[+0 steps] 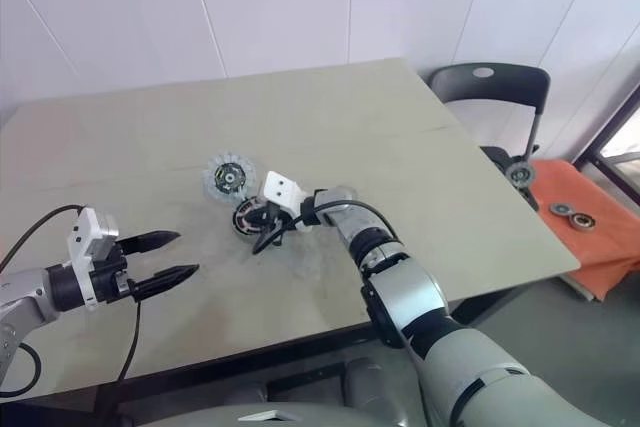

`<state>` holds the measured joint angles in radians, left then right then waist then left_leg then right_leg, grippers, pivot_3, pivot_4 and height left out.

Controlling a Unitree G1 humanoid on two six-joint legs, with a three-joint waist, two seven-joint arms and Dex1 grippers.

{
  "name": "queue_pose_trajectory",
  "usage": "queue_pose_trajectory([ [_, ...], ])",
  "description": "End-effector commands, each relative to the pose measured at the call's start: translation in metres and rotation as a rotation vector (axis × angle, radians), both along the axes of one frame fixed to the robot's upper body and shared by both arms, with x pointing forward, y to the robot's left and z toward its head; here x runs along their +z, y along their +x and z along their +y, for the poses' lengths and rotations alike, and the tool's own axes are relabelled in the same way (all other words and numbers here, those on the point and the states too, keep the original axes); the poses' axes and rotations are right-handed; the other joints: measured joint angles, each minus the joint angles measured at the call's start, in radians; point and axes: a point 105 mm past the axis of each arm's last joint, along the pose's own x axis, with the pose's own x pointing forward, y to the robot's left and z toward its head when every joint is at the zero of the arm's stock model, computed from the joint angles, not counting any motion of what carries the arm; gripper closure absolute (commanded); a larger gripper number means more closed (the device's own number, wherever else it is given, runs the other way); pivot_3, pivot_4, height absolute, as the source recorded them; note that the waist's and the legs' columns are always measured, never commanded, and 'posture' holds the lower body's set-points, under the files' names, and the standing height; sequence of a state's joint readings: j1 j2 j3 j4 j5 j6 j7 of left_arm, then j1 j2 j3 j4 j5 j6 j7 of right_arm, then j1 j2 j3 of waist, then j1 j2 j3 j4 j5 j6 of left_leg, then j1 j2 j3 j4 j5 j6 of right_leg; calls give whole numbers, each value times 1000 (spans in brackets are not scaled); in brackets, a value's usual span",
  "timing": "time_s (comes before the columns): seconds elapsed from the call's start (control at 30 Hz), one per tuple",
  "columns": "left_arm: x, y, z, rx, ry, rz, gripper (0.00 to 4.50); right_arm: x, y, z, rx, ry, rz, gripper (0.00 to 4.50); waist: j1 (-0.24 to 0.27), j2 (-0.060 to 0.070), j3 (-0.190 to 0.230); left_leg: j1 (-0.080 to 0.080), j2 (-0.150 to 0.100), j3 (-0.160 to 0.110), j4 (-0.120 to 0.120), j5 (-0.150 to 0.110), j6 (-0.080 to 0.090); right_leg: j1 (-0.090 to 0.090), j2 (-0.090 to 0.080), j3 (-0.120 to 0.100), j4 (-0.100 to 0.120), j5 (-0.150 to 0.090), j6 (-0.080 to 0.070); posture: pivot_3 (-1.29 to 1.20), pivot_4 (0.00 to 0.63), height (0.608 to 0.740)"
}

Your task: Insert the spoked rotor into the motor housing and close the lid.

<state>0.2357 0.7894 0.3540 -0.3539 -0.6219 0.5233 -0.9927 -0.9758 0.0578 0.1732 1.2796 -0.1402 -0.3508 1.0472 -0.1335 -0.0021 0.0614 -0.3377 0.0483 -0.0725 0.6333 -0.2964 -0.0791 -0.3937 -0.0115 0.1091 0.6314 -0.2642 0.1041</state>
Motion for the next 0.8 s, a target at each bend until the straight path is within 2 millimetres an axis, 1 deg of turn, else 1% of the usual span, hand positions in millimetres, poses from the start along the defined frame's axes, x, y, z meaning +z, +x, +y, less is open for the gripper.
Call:
queue_pose_trajectory([
  [0.03,4,3,-1,0,-7,-21,17,27,3,7,24,126,33,4500,0,-1,-1,0,0,0,0,0,0,0,0,0,0,0,0,0,0,740],
  [0.1,4,3,-2,1,-11,-21,17,35,4,9,28,164,38,4500,1,-1,-1,-1,0,0,-1,0,0,-1,0,0,0,0,0,0,0,740],
  [0.17,3,3,-3,-1,-13,-21,17,39,4,11,29,179,38,4500,1,-1,-1,-1,0,0,-1,0,0,-1,0,0,0,0,0,0,0,740],
  [0.33,2,4,-5,1,-17,-19,17,35,7,11,-4,162,17,4500,0,-1,-1,-1,0,0,-1,0,0,-2,0,0,0,0,0,0,0,740],
  [0.37,2,3,-5,2,-17,-18,17,33,8,11,-17,151,8,4500,0,-1,-1,-1,0,0,-1,0,0,-2,0,0,0,0,0,0,0,740],
  [0.47,2,2,-6,5,-21,-19,17,14,10,8,-64,35,-56,4500,0,-1,-1,-1,0,0,-1,0,0,-2,0,0,0,0,0,0,0,740],
  [0.63,6,3,-6,14,-31,-30,17,-11,6,-2,-61,-83,-77,4500,0,-2,-1,-1,0,0,-1,0,0,-1,0,0,0,0,0,0,0,740],
  [0.7,5,3,-5,16,-30,-27,17,-14,6,-3,-62,-96,-81,4500,0,-2,-2,1,0,0,-1,0,0,0,0,0,0,0,0,0,0,740],
  [0.8,5,3,-5,18,-31,-25,17,-4,5,0,-53,-32,-52,4500,2,-2,-2,2,0,0,0,0,0,2,0,0,0,0,0,0,0,740],
])
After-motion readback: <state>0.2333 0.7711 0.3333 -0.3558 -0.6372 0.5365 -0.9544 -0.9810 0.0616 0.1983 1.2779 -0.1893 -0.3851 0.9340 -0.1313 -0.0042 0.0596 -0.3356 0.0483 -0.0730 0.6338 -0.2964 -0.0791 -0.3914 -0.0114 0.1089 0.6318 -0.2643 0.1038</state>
